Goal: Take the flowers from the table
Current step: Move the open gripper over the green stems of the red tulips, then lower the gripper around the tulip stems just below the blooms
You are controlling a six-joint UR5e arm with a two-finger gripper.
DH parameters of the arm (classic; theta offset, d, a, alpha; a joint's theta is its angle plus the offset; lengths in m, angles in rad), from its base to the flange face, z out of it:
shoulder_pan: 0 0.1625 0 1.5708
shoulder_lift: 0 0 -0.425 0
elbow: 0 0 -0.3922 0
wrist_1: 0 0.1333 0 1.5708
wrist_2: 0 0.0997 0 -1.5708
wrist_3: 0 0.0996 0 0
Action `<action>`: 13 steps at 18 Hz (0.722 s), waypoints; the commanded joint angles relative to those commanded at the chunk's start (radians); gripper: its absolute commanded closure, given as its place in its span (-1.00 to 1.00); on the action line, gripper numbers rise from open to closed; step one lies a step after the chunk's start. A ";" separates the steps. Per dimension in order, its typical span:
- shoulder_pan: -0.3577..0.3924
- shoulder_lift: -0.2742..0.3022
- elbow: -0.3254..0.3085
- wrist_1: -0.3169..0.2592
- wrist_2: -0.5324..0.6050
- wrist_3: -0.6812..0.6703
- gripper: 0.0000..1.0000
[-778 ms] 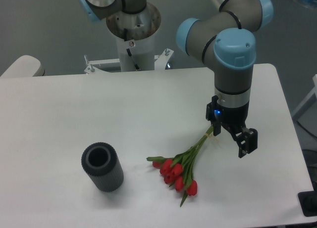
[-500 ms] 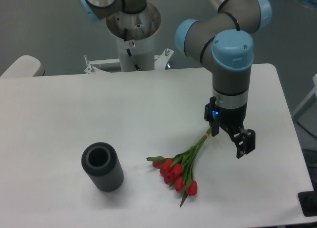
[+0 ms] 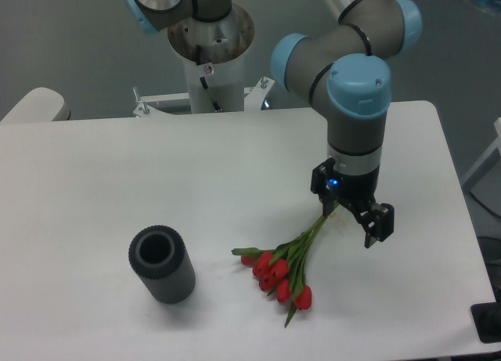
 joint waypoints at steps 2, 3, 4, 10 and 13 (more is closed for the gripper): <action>-0.002 0.002 -0.043 0.002 -0.002 -0.081 -1.00; -0.002 0.000 -0.058 0.005 -0.002 -0.102 -1.00; -0.002 -0.005 -0.063 0.005 0.003 -0.115 -1.00; 0.015 -0.020 -0.158 0.018 0.000 -0.172 -1.00; 0.012 -0.038 -0.167 0.028 0.014 -0.169 -1.00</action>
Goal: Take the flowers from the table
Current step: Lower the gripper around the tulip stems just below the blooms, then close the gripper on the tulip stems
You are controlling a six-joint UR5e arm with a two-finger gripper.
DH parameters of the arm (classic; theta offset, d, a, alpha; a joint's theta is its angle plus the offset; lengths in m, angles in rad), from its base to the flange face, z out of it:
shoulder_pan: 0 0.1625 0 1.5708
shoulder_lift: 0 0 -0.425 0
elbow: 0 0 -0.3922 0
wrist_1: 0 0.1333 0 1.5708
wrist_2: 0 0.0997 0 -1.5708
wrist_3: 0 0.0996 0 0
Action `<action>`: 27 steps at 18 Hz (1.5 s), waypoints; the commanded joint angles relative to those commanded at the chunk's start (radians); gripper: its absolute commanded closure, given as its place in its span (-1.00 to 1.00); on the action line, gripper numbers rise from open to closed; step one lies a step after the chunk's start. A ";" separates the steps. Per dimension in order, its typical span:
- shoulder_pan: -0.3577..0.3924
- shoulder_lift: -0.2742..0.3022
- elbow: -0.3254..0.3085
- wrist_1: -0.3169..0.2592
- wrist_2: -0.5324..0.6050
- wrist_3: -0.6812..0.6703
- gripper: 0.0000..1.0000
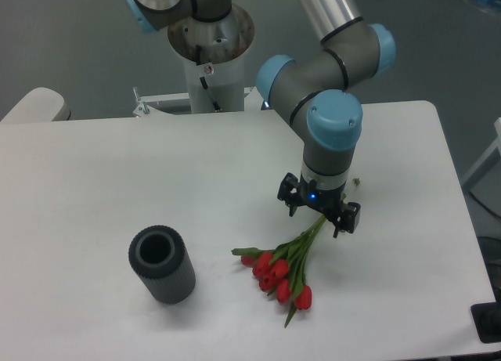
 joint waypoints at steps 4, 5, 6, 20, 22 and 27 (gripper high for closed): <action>-0.008 -0.020 -0.031 0.063 0.064 0.006 -1.00; -0.008 -0.023 -0.035 0.071 0.069 0.008 -1.00; -0.009 -0.028 -0.035 0.072 0.069 0.008 -1.00; -0.055 -0.080 -0.064 0.155 0.072 0.048 -1.00; -0.055 -0.084 -0.063 0.155 0.072 0.052 -1.00; -0.057 -0.092 -0.064 0.156 0.072 0.093 -1.00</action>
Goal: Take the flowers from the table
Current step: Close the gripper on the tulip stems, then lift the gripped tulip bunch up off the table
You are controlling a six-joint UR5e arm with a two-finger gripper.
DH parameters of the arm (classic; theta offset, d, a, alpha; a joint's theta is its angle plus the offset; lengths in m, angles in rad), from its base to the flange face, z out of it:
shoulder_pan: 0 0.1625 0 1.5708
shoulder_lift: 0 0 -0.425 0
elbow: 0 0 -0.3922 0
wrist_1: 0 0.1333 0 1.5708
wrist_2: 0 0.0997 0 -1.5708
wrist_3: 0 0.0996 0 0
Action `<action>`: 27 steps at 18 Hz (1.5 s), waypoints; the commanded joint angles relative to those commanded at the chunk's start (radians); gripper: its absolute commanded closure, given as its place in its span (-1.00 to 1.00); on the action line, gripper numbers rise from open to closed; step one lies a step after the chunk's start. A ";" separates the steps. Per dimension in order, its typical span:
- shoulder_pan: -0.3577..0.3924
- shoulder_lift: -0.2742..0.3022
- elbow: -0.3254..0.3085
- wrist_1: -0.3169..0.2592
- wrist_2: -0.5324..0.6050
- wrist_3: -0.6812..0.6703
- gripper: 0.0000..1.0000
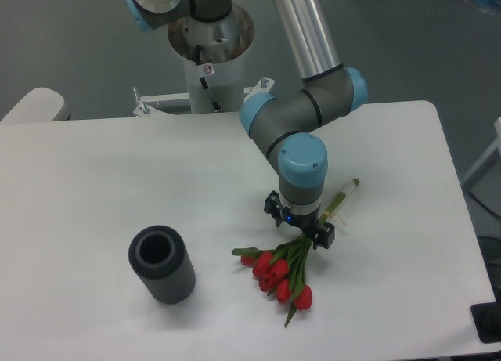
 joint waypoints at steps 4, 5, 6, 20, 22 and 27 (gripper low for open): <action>-0.002 -0.012 0.000 0.023 0.000 0.005 -1.00; -0.002 -0.014 -0.002 0.034 0.000 0.005 -1.00; -0.002 -0.015 0.000 0.035 0.000 0.005 -1.00; -0.002 -0.017 0.008 0.040 -0.003 0.005 0.29; -0.002 -0.015 0.012 0.040 -0.003 0.005 0.37; -0.002 -0.009 0.018 0.040 -0.005 0.008 0.42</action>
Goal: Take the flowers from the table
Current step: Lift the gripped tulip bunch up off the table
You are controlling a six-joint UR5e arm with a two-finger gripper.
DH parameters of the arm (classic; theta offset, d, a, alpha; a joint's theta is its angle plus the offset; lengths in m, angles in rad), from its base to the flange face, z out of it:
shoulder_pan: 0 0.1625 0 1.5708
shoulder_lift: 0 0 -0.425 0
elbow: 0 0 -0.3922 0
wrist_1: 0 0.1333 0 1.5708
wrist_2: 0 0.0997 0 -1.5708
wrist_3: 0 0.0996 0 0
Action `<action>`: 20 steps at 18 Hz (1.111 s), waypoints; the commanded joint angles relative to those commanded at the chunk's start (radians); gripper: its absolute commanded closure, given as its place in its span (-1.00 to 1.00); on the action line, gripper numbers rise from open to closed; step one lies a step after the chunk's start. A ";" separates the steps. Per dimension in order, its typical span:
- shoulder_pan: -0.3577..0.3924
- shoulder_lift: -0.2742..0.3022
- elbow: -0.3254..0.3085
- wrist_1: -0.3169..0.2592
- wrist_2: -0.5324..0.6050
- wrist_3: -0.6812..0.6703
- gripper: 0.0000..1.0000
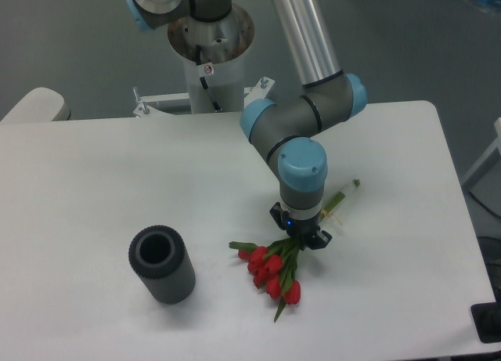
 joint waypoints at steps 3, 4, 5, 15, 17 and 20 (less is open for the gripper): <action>0.000 0.035 0.021 -0.008 -0.006 0.005 0.42; 0.000 0.046 0.032 -0.012 -0.008 0.005 0.42; -0.002 0.058 0.049 -0.021 -0.017 0.008 0.42; -0.008 0.115 0.311 -0.224 -0.246 -0.006 0.41; 0.009 0.130 0.313 -0.224 -0.349 -0.008 0.41; 0.057 0.135 0.313 -0.222 -0.501 -0.008 0.42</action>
